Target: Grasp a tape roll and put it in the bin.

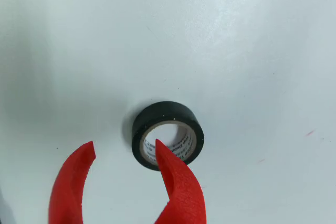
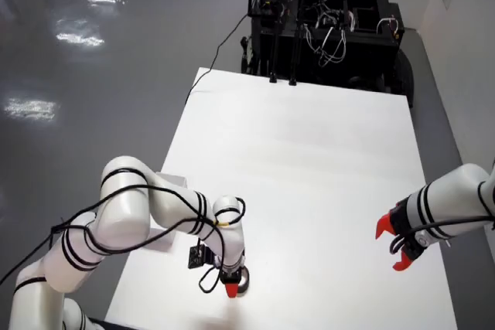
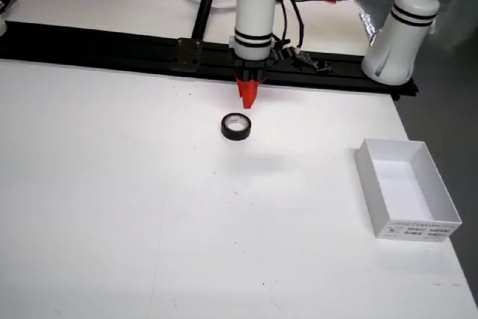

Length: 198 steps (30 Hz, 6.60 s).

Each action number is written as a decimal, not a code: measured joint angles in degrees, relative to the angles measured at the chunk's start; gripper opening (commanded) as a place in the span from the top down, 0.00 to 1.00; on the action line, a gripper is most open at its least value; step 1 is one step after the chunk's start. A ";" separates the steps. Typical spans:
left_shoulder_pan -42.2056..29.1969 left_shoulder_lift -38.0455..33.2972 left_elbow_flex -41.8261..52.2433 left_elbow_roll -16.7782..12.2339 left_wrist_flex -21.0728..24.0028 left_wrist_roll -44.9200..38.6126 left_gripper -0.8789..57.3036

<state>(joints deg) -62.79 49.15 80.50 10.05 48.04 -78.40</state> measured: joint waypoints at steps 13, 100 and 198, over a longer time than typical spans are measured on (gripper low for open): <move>-0.45 2.81 -0.88 1.71 -2.88 -0.29 0.57; 31.71 -14.25 -0.61 7.21 11.84 18.37 1.00; -5.83 -26.42 -4.49 3.27 15.60 40.04 0.99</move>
<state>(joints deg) -68.63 22.73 76.01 13.32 63.65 -38.37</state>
